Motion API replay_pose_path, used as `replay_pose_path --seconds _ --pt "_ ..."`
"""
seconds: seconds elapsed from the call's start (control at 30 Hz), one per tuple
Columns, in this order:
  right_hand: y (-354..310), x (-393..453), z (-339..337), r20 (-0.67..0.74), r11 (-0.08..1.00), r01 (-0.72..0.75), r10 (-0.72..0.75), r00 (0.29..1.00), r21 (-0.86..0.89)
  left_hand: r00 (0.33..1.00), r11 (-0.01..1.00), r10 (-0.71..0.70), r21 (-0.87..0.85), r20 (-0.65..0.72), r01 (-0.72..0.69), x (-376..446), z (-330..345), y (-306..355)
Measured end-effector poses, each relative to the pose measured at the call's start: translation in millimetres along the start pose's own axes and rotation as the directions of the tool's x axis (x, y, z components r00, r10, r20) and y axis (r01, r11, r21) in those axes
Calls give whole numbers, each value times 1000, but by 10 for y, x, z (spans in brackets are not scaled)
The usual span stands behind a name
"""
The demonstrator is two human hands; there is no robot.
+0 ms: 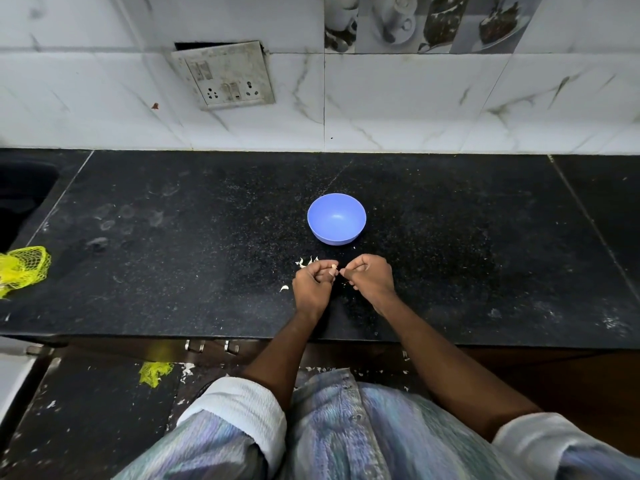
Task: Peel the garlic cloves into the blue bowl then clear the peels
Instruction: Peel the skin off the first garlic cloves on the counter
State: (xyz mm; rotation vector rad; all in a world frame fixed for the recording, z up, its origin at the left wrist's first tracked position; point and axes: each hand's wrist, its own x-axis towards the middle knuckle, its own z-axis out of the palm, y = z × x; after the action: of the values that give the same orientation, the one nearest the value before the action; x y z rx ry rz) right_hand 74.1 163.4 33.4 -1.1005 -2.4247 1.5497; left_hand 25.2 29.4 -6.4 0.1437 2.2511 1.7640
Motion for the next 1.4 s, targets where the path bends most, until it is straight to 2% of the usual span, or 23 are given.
replay_pose_path --seconds 0.07,0.17,0.27,0.5,0.63,0.9,1.1,1.23,1.4 --pt "30 6 -3 -5 1000 13 -13 1000 -23 1000 1000 -6 13 0 6 -8 2 -30" --pt "-2 -19 -6 81 999 46 -45 996 -1 1000 999 -15 34 -17 15 -11 -11 -21" --pt "-33 -32 -8 101 994 109 -109 989 12 999 997 -21 71 -45 24 -28 -26 17" --pt "-18 47 -29 95 977 192 -183 978 -96 1000 987 28 156 -12 -26 -5 -22 58" --pt "-31 72 -47 106 962 212 -196 975 -169 1000 989 23 144 -5 -22 10 -4 88" --pt "-54 68 -103 148 925 272 -240 959 -265 986 981 -162 -99 32 165 71 27 6" --pt "-85 31 -124 187 902 317 -271 944 -293 967 933 -243 -255 78 255 70 29 42" --pt "-70 49 -112 176 901 332 -291 940 -280 954 907 -270 -300 130 297 95 25 86" --pt "7 101 -95 182 915 315 -275 944 -253 900 799 -384 -415 206 436 121 32 93"
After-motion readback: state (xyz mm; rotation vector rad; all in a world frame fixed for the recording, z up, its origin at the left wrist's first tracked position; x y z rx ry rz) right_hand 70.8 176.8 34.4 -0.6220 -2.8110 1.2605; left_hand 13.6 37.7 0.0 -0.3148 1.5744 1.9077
